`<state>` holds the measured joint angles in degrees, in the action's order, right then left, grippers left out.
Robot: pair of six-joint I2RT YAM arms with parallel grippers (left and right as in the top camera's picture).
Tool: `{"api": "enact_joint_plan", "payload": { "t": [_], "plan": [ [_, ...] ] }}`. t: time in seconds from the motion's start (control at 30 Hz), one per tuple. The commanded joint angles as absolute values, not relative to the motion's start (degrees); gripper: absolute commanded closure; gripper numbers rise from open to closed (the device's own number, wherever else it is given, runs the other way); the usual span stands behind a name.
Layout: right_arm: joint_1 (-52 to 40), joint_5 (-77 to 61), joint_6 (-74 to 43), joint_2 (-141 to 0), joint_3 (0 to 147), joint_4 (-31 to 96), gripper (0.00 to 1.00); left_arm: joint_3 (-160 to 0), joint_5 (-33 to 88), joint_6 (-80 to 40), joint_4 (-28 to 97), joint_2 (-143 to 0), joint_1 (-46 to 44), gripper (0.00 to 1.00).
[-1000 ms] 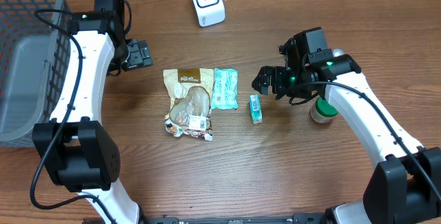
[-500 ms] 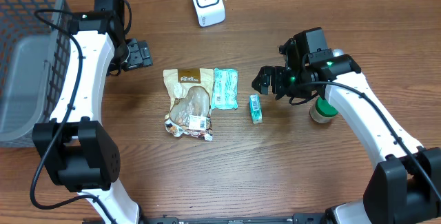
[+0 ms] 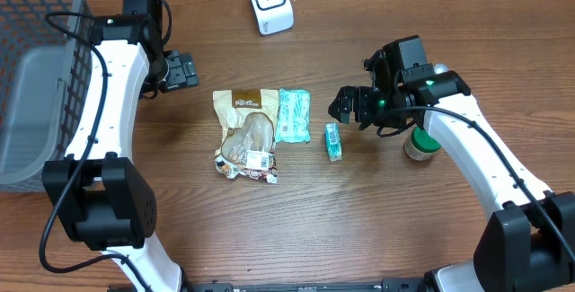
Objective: Scan the item barcode
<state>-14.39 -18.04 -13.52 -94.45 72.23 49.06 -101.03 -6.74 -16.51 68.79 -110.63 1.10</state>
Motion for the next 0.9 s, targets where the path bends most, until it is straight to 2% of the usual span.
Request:
{"api": "enact_joint_plan", "payload": {
  "t": [0.0, 0.4, 0.43, 0.47, 0.53, 0.6, 0.63, 0.7, 0.8, 0.87],
  "plan": [
    [-14.57, -18.48, -13.52, -93.89, 72.77, 48.73, 0.0, -101.95, -7.49, -16.29, 68.73, -109.78, 0.71, 0.01],
    [-14.13, -20.16, -13.47, -93.8, 73.23, 47.75, 0.0, -101.95, -7.49, -16.29, 68.73, -109.78, 0.71, 0.0],
    [-13.91, -20.93, -13.5, -93.8, 73.52, 47.77, 0.05, -101.95, -7.49, -16.27, 68.73, -109.78, 0.71, 0.0],
    [-13.78, -22.0, -13.5, -93.82, 73.71, 47.81, 0.24, -101.95, -7.49, -16.29, 68.73, -109.78, 0.71, 0.0],
    [-13.8, -22.52, -13.54, -93.8, 73.82, 48.16, 0.51, -101.95, -7.49, -16.29, 68.73, -109.78, 0.71, 0.0],
    [-14.22, -22.57, -13.54, -93.82, 73.78, 49.23, 0.7, -101.95, -7.46, -16.27, 68.73, -109.78, 0.71, 0.01],
    [-14.63, -22.55, -13.52, -93.82, 73.78, 49.84, 0.73, -101.95, -7.49, -16.27, 68.73, -109.78, 0.71, 0.01],
    [-16.25, -21.61, -13.52, -93.82, 73.58, 51.09, 0.66, -101.95, -7.49, -16.29, 68.73, -109.78, 0.71, 0.01],
    [-19.81, -16.99, -13.63, -93.86, 73.01, 52.66, 0.44, -101.95, -7.49, -16.29, 68.73, -109.78, 0.71, 0.0],
    [-24.32, -9.1, -16.08, -93.89, 72.27, 54.0, 0.39, -101.95, -7.49, -16.27, 68.73, -109.78, 0.71, 0.0]
  ]
}}
